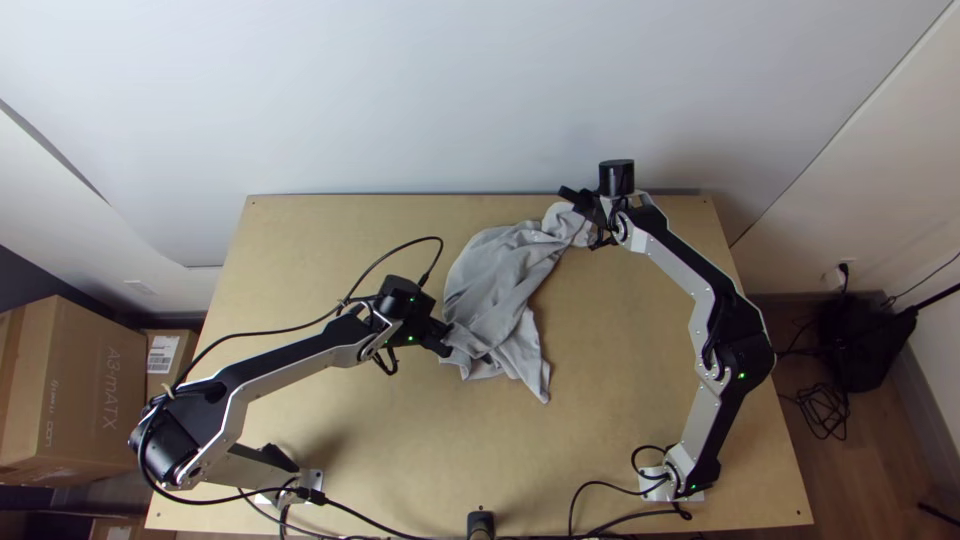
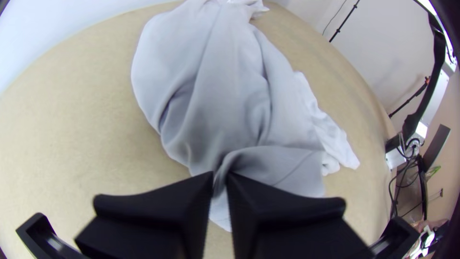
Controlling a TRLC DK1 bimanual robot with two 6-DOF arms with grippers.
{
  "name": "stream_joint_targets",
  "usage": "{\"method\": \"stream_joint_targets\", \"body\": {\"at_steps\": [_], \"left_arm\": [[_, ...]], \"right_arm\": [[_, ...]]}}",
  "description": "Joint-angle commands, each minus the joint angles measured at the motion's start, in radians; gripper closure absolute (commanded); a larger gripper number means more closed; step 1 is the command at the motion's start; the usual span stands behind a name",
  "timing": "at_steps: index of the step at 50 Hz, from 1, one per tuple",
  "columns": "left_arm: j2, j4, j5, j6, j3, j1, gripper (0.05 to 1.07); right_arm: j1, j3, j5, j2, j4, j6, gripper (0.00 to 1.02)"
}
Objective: Fold the t-shirt
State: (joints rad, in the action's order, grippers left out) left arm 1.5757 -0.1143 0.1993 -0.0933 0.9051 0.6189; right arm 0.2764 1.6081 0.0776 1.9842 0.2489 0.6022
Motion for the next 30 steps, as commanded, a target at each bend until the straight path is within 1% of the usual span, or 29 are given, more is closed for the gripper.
{"method": "stream_joint_targets", "body": {"at_steps": [1, 7, 10, 16, 18, 25, 30], "left_arm": [[0.024, 0.016, 0.014, -0.036, 0.043, -0.013, 0.46], [-0.042, -0.002, 0.019, -0.065, 0.041, -0.024, 0.36], [-0.094, -0.015, 0.026, -0.086, 0.032, -0.034, 0.36], [-0.164, -0.119, 0.107, -0.131, 0.034, -0.067, 0.36], [-0.184, -0.139, 0.130, -0.138, 0.029, -0.076, 0.36], [-0.229, -0.206, 0.233, -0.217, 0.034, -0.148, 0.36], [-0.232, -0.306, 0.255, -0.218, 0.029, -0.180, 0.36]], "right_arm": [[0.003, -0.037, -0.006, 0.013, 0.006, 0.030, 1.00], [0.007, -0.054, -0.004, 0.007, 0.006, 0.034, 1.00], [0.009, -0.060, -0.004, 0.004, 0.006, 0.044, 1.00], [0.012, -0.065, -0.004, -0.004, 0.006, 0.057, 1.00], [0.014, -0.068, -0.004, -0.007, 0.006, 0.057, 1.00], [0.017, -0.093, -0.004, -0.021, 0.004, 0.056, 1.00], [0.014, -0.102, -0.004, -0.030, 0.004, 0.053, 1.00]]}}
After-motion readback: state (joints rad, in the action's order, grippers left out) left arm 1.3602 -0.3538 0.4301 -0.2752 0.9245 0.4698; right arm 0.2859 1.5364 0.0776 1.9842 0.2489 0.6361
